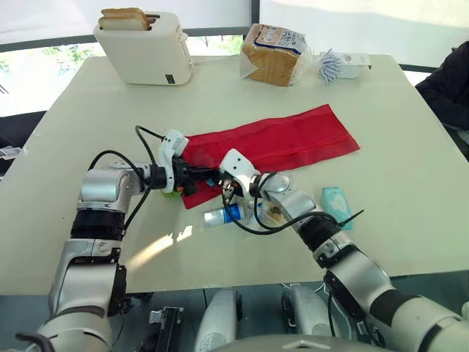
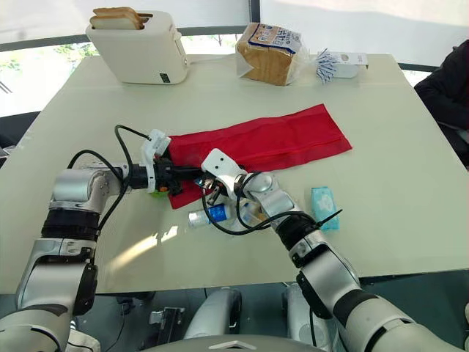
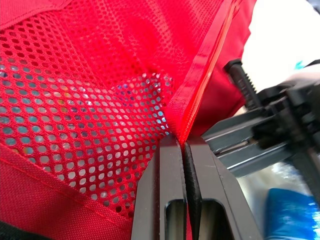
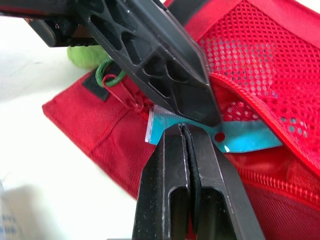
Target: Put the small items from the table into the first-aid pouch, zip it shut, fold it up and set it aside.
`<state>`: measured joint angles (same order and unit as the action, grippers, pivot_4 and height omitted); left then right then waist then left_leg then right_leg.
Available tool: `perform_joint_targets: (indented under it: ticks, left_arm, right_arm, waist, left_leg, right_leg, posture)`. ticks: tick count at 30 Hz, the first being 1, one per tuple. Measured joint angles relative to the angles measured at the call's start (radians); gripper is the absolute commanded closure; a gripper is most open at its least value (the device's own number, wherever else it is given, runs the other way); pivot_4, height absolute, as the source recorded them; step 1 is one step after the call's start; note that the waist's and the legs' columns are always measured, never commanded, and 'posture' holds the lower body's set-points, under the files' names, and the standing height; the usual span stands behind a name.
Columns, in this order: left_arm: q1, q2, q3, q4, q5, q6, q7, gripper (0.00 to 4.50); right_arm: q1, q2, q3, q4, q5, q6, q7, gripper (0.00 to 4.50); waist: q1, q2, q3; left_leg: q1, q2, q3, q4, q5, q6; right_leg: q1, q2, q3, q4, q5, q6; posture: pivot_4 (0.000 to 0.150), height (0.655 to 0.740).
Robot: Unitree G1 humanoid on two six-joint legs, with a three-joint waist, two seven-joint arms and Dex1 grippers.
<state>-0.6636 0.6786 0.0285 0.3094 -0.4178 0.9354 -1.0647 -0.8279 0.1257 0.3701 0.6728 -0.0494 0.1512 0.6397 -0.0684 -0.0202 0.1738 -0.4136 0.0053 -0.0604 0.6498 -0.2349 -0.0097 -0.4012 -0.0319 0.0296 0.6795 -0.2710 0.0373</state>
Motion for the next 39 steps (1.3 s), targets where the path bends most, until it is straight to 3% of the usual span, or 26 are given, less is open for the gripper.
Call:
perform_joint_targets:
  ticks: [10,19,24,28,31,39]
  left_arm:
    - [0.041,0.005,0.009,-0.068,-0.052,0.048,0.001,4.5]
    - [0.058,0.005,0.011,-0.073,-0.048,-0.026,0.014,4.5]
    - [0.06,0.013,0.007,-0.014,0.0,-0.129,0.026,4.5]
    - [0.057,0.014,-0.016,0.027,0.048,-0.236,0.015,4.5]
    - [0.058,0.014,-0.039,0.035,0.083,-0.301,0.012,4.5]
    - [0.094,0.015,-0.087,-0.01,0.168,-0.449,0.019,4.5]
  right_arm:
    - [-0.053,0.011,-0.062,0.173,0.018,-0.157,-0.108,4.44]
    - [-0.046,0.007,-0.048,0.151,0.009,-0.16,-0.057,4.44]
    - [0.026,-0.05,-0.038,-0.094,0.063,-0.012,0.113,2.93]
    - [0.058,-0.135,-0.034,-0.39,0.146,0.205,0.219,0.81]
    - [0.101,-0.254,-0.053,-0.608,0.21,0.365,0.264,0.81]
    - [0.181,-0.442,-0.068,-0.877,0.249,0.465,0.274,0.81]
  waist:
    - [0.001,0.0,0.0]
    - [0.002,0.0,0.0]
    - [0.004,0.0,0.0]
    - [0.01,0.0,0.0]
    - [0.025,0.0,0.0]
    - [0.03,0.0,0.0]
  left_leg:
    - [0.0,0.0,0.0,0.0,0.001,-0.001]
    - [0.0,0.0,0.0,0.0,0.001,-0.001]
    - [0.0,0.0,0.0,0.0,0.001,-0.001]
    - [0.0,0.0,-0.001,0.0,-0.001,0.002]
    - [-0.001,-0.001,0.0,0.0,-0.002,0.003]
    - [-0.001,-0.001,0.0,0.0,-0.002,0.003]
  right_leg:
    - [0.0,-0.001,0.0,0.0,0.0,0.0]
    - [0.0,-0.001,0.0,0.0,0.0,0.0]
    - [0.0,-0.001,0.0,0.0,0.0,0.0]
    - [0.0,-0.001,-0.001,0.0,0.0,0.0]
    - [0.0,-0.002,-0.001,-0.001,0.0,0.0]
    - [0.0,-0.002,-0.001,-0.001,0.0,0.0]
  posture:
    - [0.15,0.74]
    - [0.15,0.74]
    - [0.15,0.74]
    - [0.15,0.74]
    - [0.15,0.74]
    - [0.15,0.74]
